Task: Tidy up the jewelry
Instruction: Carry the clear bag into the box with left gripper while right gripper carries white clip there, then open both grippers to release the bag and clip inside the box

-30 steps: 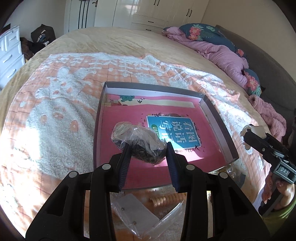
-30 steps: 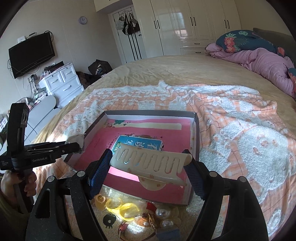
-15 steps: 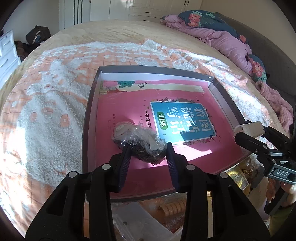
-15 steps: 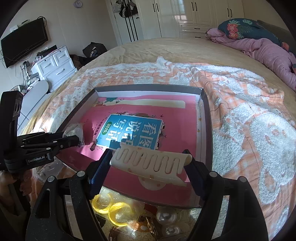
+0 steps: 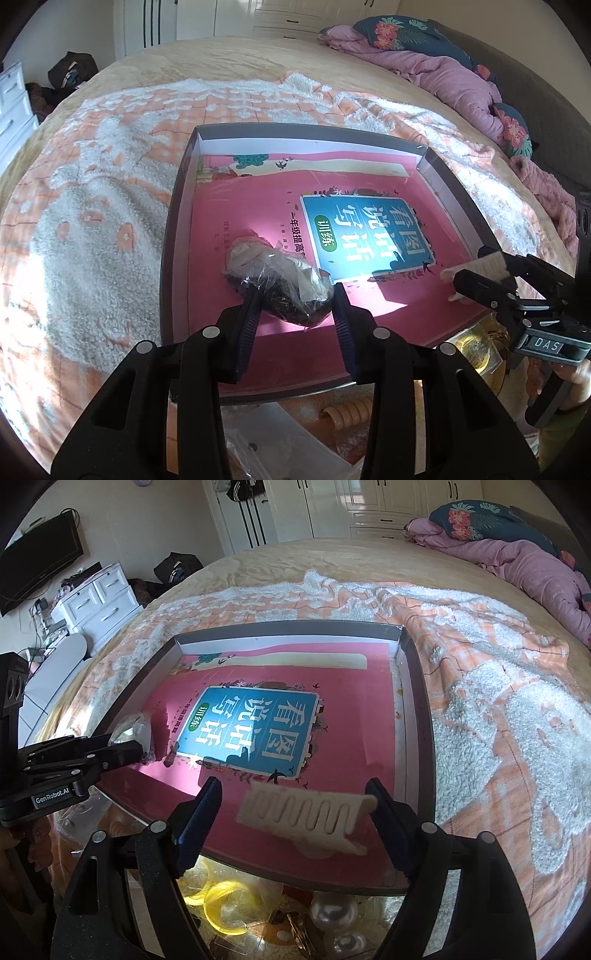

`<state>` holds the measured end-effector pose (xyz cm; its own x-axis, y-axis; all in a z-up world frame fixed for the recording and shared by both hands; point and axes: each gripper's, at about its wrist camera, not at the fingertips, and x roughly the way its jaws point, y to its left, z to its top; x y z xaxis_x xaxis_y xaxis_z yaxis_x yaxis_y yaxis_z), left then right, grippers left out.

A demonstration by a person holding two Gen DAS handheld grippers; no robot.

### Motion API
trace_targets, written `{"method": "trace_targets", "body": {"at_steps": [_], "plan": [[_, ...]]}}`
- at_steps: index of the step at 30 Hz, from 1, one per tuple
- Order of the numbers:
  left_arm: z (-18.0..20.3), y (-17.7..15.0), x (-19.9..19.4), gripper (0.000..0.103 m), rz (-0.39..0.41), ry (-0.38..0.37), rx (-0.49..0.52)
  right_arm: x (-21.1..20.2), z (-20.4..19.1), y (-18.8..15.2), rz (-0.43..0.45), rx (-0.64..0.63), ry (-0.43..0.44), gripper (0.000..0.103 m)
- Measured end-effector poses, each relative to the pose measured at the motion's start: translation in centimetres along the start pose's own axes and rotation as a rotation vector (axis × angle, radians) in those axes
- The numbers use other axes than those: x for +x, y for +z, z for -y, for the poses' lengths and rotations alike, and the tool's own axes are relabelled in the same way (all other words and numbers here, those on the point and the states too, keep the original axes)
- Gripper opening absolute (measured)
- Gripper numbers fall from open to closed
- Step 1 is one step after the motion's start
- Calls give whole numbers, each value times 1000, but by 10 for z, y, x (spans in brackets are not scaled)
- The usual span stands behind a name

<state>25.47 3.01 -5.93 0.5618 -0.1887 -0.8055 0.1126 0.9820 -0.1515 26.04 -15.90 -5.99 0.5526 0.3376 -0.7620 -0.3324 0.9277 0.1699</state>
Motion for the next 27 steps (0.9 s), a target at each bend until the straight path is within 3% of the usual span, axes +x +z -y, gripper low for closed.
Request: {"method": "trace_targets", "body": {"at_steps": [11,13,21,23,27], "plan": [[4,0,-4,33,9,-10,5,-43,8,2,105,40,24,95],[4,2,-9,44,21,-8,7,-53,13,1,126,57,30,95],[2,5,-41,67,80,-12,-19,-88,28,-6,190,104,19,98],[1,7,-54,81,109,-15,-29,-95,31,-8,202,110,17,98],[0,7,-81,93,162,-8,-43,-108,35,-10,224,112,11,98]]}}
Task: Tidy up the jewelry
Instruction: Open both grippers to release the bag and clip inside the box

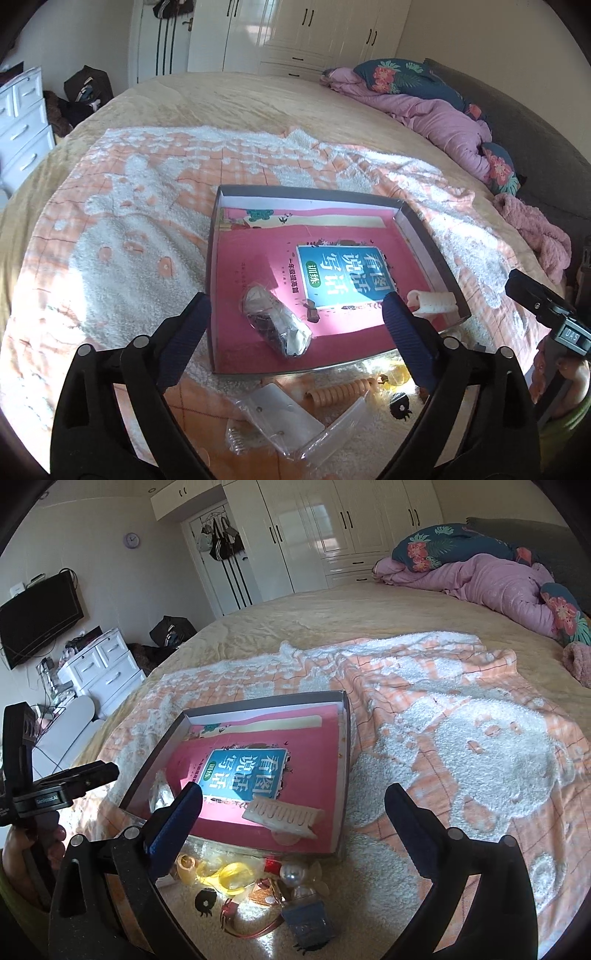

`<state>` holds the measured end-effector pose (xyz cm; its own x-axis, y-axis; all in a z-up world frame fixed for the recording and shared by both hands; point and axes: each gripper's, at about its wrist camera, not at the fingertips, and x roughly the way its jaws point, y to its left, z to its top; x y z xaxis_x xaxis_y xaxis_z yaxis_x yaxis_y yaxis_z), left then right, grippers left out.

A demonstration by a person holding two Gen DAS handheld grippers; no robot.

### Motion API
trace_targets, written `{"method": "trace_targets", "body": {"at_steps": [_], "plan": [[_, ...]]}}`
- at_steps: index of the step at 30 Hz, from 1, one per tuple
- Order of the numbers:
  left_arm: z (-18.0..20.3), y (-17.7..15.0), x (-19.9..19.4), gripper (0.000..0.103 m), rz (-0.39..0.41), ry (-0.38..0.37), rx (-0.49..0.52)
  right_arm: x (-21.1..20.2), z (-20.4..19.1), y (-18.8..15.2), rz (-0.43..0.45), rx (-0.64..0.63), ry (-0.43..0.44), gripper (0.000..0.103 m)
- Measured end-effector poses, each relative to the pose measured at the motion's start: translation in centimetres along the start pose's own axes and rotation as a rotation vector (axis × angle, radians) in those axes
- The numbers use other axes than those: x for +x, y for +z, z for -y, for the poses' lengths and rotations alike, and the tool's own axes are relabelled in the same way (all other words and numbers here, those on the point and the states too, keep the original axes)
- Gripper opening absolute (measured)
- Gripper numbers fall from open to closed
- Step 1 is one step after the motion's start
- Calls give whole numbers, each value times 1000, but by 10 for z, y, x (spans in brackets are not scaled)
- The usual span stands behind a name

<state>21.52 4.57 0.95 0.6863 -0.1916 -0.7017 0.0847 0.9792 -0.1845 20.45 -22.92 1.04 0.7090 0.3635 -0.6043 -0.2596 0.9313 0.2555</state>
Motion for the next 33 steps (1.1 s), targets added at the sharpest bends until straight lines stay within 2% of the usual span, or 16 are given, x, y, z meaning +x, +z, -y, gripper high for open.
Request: {"method": "trace_targets", "body": {"at_steps": [10,18,33], "plan": [[-8,3,-46,94,83,30,-30,-28,-3,2,54,-24,-4,98],[-5,-3,-67,94,122,40,-29,-39,-7,-2,60,-36,2,98],[-5,-28,-84,94,116,53,-34,-52,-16,-19,38,-65,15,99]]}}
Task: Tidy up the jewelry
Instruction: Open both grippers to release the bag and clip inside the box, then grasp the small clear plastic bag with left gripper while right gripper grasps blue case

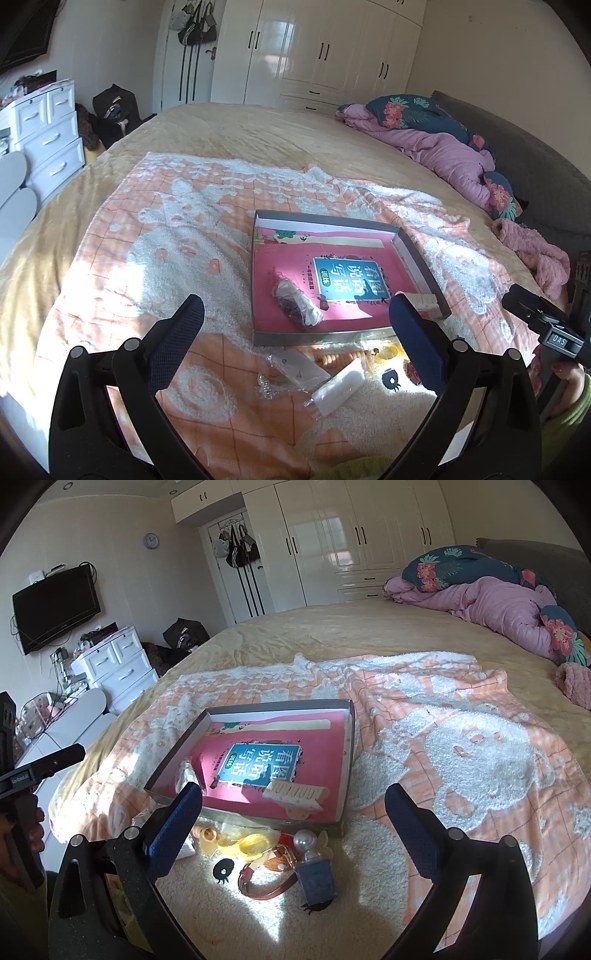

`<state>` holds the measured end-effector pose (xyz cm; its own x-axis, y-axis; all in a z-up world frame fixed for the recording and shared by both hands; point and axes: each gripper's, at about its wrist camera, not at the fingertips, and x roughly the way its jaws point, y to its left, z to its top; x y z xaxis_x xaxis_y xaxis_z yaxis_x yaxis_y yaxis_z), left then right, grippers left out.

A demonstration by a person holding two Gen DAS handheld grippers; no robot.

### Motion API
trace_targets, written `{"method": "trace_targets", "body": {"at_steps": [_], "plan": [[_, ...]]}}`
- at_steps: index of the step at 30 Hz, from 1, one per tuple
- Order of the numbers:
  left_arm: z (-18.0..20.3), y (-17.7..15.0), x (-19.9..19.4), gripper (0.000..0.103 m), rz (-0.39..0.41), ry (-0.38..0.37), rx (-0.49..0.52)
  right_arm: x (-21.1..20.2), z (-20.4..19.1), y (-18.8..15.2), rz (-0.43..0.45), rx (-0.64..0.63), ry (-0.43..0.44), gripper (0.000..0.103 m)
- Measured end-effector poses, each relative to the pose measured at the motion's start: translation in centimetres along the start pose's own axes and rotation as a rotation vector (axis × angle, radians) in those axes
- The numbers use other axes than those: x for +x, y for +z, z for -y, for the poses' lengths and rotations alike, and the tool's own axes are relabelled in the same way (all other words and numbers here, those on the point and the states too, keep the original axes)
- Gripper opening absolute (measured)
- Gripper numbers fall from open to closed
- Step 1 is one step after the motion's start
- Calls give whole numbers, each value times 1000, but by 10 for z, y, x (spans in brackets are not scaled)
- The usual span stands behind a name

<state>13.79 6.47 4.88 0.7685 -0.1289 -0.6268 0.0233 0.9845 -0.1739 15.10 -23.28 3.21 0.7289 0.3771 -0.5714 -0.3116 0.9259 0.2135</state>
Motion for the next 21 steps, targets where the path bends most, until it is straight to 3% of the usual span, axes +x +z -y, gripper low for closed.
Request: {"method": "trace_targets", "body": {"at_steps": [21], "plan": [[25,-43,14,94,-109,-6,50,-2,3,-32,-75,-13,-4,99]]}}
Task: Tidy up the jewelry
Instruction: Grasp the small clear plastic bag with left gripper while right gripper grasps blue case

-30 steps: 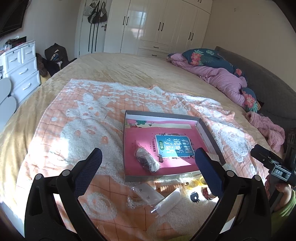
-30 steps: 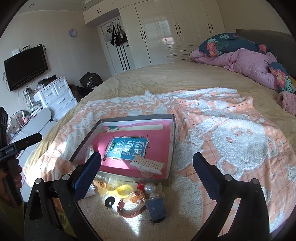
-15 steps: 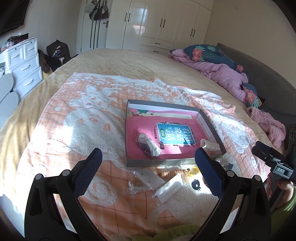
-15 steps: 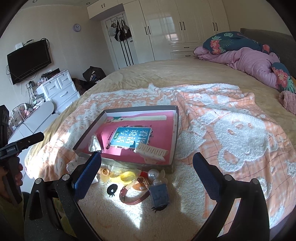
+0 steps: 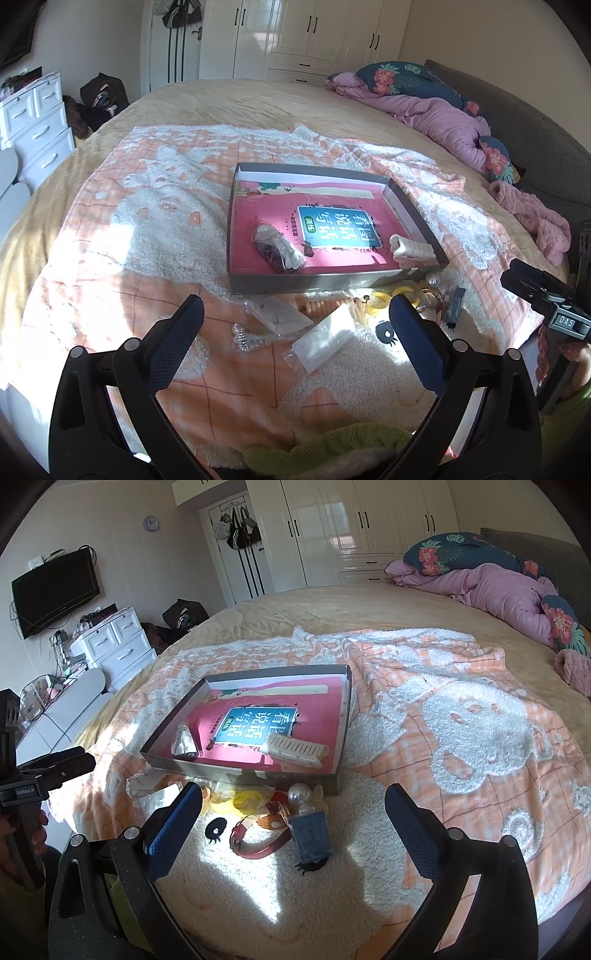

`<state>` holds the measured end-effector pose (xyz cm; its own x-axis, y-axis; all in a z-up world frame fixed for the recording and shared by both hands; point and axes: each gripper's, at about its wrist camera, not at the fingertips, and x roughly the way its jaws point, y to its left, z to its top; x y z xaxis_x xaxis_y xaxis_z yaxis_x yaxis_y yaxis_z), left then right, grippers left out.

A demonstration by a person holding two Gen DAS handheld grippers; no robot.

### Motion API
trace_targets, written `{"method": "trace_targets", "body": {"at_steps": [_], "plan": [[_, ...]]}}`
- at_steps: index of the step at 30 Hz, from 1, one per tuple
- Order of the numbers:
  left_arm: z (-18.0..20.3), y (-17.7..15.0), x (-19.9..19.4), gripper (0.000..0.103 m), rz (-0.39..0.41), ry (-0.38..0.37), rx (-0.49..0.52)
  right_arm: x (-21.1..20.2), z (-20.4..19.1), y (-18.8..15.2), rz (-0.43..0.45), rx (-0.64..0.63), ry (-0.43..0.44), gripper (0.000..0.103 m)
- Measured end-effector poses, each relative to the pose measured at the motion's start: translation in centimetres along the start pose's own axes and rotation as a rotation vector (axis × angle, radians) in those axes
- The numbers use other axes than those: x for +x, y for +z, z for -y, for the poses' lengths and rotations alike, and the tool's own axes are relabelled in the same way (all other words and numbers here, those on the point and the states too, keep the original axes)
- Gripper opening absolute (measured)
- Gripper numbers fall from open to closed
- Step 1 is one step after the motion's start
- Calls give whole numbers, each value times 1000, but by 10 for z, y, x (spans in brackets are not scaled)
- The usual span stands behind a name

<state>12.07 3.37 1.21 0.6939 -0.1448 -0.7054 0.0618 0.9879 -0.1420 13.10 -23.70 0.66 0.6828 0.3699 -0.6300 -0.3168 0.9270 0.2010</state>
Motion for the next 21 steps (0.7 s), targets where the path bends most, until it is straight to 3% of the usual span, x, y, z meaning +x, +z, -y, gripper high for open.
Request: {"method": "trace_targets", "body": {"at_steps": [11,21], "plan": [[20,-27,19,94,-89,-1,71,0,3,-8,-14,9,20,99],[23,-46,42,94,-165,-15,54,0,8,-15,-29,26,28,99]]}}
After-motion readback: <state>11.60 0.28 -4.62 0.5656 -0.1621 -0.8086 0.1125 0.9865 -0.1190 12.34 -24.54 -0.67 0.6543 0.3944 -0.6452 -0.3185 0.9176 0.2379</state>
